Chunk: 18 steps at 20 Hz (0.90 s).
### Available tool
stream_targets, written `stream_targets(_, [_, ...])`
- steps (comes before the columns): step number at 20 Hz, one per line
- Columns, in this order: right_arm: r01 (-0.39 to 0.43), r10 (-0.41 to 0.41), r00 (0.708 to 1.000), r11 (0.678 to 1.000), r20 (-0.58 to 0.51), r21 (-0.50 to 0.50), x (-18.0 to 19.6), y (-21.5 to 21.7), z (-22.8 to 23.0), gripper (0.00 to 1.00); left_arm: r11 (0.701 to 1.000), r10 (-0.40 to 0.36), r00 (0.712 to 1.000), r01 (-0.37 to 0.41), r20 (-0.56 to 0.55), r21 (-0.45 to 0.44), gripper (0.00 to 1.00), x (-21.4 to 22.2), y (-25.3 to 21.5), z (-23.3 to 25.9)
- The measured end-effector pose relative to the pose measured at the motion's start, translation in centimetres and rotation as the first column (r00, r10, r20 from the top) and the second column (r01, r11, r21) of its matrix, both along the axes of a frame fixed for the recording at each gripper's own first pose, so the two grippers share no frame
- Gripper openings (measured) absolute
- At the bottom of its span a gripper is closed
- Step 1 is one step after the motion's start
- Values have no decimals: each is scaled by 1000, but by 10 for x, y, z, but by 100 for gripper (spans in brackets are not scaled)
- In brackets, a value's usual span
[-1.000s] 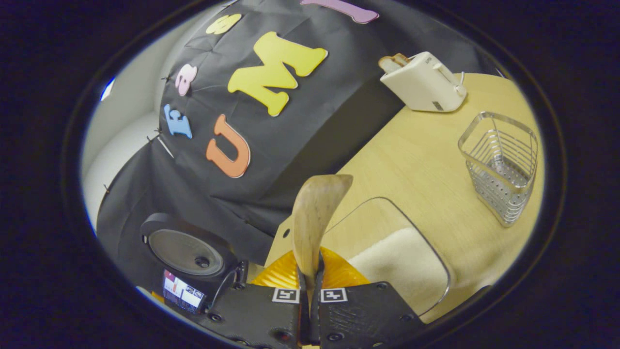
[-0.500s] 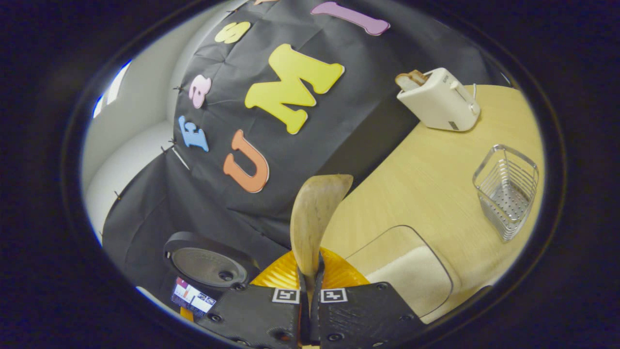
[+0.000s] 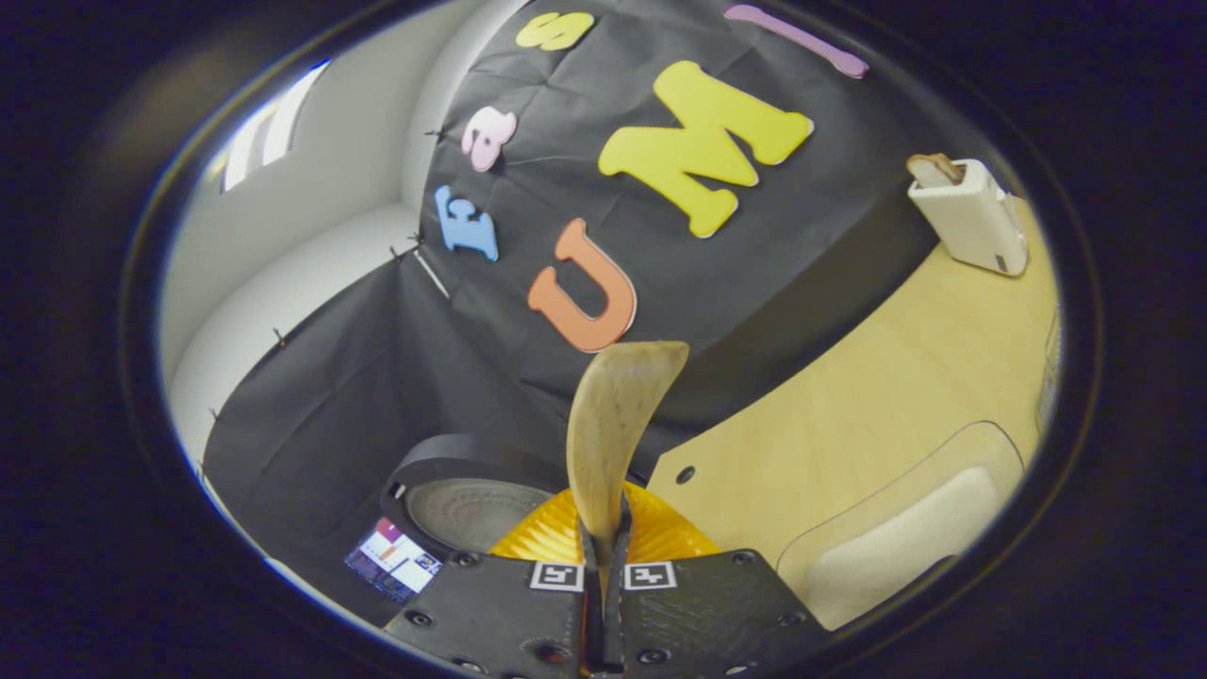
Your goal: Close the left gripper, press the button to open the rice cooker; take a wooden spoon from the chopstick holder with the right hand, scoop a spoonful of rice and pour it into the rice cooker, then put the wooden spoon back into the chopstick holder.
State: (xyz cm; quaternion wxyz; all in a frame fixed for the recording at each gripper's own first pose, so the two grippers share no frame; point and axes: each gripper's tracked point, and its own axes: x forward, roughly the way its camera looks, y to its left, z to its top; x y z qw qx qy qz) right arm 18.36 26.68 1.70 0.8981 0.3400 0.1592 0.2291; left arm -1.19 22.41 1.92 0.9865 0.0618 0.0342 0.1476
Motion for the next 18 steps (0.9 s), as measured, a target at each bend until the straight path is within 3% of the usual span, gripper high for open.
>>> stream_targets(11, [-62,74,995,983,63,-172,3,69,-10,0,999,48,999,-48,-27,-8,99,-5,23,-8])
stream_targets(18, [-56,108,984,945,143,-323,-1,86,-9,0,999,47,999,-48,-23,-19,99,-6,23,-7])
